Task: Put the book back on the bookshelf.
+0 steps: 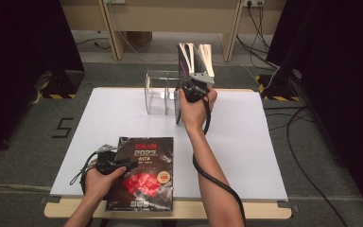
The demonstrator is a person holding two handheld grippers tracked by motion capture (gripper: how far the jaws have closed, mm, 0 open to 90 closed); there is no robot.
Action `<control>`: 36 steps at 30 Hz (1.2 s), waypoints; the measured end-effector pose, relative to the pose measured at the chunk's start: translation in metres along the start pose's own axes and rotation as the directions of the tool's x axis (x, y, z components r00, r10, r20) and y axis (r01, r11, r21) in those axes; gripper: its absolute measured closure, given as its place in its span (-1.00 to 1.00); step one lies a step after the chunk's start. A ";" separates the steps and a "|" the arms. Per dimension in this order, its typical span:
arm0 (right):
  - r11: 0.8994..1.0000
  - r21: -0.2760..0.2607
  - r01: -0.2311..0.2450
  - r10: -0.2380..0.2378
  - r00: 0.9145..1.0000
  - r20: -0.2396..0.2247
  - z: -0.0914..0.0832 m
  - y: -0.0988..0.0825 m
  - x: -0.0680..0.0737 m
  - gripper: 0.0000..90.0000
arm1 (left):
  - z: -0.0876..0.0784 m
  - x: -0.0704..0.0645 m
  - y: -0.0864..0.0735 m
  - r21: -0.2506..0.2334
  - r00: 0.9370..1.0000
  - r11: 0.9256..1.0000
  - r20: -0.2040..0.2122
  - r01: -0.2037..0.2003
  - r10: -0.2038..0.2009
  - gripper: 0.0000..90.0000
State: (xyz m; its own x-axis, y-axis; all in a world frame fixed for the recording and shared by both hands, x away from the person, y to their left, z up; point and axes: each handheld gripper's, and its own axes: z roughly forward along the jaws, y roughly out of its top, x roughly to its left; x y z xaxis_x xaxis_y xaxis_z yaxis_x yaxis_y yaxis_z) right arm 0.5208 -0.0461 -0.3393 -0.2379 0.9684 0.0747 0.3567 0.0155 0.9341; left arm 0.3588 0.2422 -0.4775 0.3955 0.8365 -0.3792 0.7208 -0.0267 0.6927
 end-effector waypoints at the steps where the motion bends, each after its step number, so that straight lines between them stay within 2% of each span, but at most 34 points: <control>1: 1.000 0.001 -0.002 0.002 1.000 -0.005 -0.001 0.000 -0.001 0.39 | -0.001 0.000 0.000 -0.001 1.000 1.000 -0.001 0.000 0.000 0.15; 16: 1.000 0.011 -0.004 0.005 0.999 -0.038 -0.016 -0.005 -0.003 0.36 | -0.002 0.001 0.001 -0.001 1.000 1.000 -0.006 0.001 -0.001 0.15; 23: 1.000 0.018 -0.002 0.003 0.999 -0.047 -0.023 -0.006 -0.009 0.36 | -0.003 0.001 0.001 -0.008 1.000 1.000 -0.006 0.004 -0.004 0.15; 28: 0.999 0.034 -0.023 0.025 0.998 -0.063 -0.025 -0.009 -0.012 0.35 | -0.003 0.001 0.001 -0.008 1.000 1.000 -0.013 0.006 -0.006 0.14; 30: 0.999 0.031 -0.010 0.012 0.998 -0.067 -0.026 -0.011 -0.012 0.35 | -0.003 0.001 0.001 -0.008 1.000 1.000 -0.014 0.007 -0.007 0.14; 36: 0.999 0.052 -0.011 0.016 0.996 -0.086 -0.029 -0.013 -0.013 0.34 | -0.004 0.002 0.002 -0.013 1.000 1.000 -0.015 0.013 -0.013 0.13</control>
State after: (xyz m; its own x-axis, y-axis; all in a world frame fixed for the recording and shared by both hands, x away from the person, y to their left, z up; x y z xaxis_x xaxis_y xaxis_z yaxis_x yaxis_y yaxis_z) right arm 0.4926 -0.0660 -0.3420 -0.3094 0.9434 0.1194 0.4055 0.0173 0.9140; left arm 0.3582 0.2458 -0.4744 0.3773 0.8451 -0.3787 0.7184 -0.0090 0.6956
